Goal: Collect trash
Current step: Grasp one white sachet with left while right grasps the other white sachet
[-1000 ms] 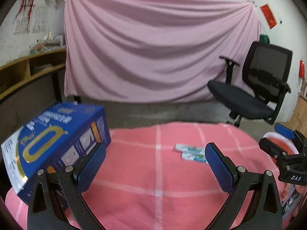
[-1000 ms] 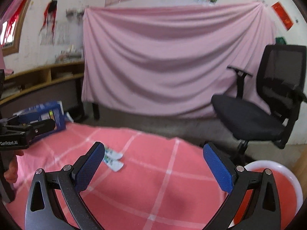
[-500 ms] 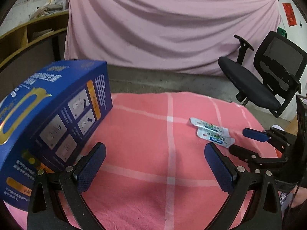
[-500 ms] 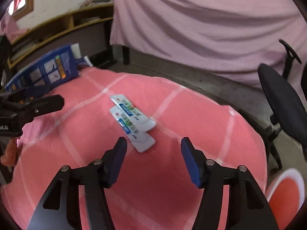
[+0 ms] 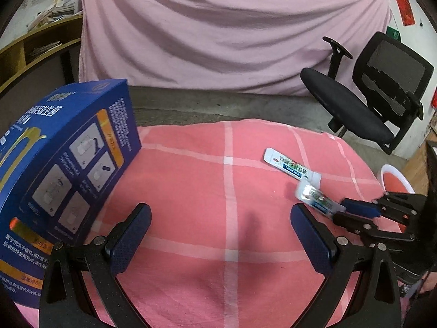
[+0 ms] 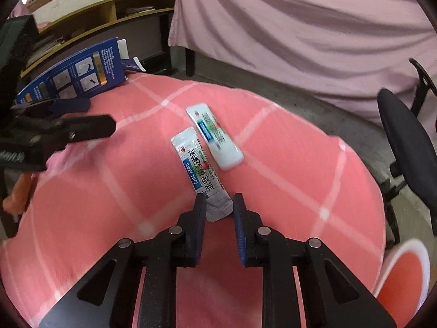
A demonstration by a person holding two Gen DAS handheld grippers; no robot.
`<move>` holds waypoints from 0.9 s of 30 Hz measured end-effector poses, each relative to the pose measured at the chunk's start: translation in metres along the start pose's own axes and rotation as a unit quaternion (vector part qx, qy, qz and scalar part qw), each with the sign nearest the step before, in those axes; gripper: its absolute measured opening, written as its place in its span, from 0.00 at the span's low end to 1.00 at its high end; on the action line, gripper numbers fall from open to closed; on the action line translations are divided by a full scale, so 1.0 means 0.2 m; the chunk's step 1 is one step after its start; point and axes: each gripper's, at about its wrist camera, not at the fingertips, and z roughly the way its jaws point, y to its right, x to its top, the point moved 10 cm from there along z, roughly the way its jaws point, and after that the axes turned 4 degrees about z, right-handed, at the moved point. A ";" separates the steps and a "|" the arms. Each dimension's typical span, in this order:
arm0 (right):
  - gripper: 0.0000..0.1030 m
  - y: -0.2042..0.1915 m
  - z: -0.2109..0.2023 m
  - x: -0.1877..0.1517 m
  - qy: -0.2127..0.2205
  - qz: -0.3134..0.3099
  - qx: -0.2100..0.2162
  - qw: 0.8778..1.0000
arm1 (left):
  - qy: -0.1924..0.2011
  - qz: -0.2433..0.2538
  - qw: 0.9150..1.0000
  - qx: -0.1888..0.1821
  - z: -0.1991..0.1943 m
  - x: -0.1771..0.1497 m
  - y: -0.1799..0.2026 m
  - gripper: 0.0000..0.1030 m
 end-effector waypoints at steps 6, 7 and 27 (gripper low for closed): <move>0.17 0.26 -0.12 -0.10 0.009 0.078 -0.063 0.995 | -0.021 0.027 0.999 -0.013 0.08 0.02 0.08 0.97; 0.17 0.30 -0.12 -0.10 0.010 0.089 -0.071 0.993 | -0.026 0.034 0.999 -0.017 0.10 0.03 0.10 0.97; 0.36 0.62 -0.11 -0.07 0.037 0.180 -0.054 0.981 | -0.087 0.021 0.996 0.002 0.43 0.24 0.43 0.53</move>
